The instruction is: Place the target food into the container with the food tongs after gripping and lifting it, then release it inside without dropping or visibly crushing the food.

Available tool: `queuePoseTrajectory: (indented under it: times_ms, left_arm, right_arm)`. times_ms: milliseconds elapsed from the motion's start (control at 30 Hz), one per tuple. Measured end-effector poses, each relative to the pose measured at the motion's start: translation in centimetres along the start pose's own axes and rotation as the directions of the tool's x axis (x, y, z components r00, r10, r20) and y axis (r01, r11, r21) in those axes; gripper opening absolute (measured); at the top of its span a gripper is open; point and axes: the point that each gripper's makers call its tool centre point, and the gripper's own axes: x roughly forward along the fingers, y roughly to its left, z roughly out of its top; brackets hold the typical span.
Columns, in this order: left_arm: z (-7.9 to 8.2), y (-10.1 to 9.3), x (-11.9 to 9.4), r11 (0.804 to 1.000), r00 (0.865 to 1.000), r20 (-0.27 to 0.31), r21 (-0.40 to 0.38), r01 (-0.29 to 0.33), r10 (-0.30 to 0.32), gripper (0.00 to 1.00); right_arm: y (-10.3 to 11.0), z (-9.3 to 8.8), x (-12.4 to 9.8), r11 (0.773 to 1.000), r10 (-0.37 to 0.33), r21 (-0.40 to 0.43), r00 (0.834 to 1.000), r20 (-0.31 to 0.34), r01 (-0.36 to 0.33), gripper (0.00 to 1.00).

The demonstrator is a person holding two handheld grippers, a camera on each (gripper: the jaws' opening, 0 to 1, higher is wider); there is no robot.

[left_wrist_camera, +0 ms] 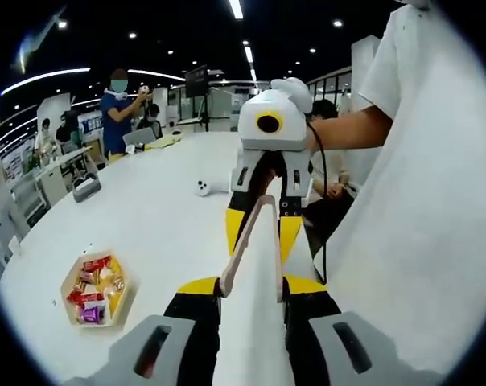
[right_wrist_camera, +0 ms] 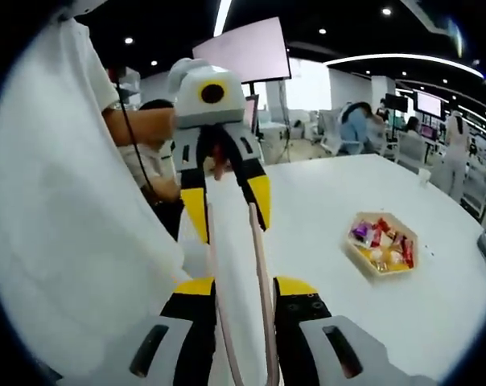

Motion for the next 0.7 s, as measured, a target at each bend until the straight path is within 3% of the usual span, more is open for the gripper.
queuePoseTrajectory:
  times_ms: [300,567,633,700]
  left_arm:
    - [0.5,0.9,-0.5,0.999,0.999,0.032,0.004,-0.037,0.037,0.3]
    - [0.1,0.7,-0.4,0.998,0.998,0.017,0.032,-0.055,0.054,0.33]
    - [0.4,0.8,-0.5,0.998,0.997,0.04,0.007,-0.061,0.061,0.36]
    - [1.5,1.2,-0.8,0.996,0.989,0.124,-0.054,-0.073,0.079,0.47]
  right_arm:
    - [-0.8,-1.1,-0.4,0.999,-0.039,-0.03,0.998,-0.04,0.038,0.23]
    - [-0.4,-1.5,-0.2,0.998,-0.031,-0.053,0.998,-0.055,0.028,0.21]
    - [-0.5,-1.3,-0.4,0.998,-0.036,-0.056,0.999,-0.039,0.034,0.21]
    - [-0.5,-0.8,-0.5,0.999,-0.041,-0.028,0.999,-0.004,0.041,0.21]
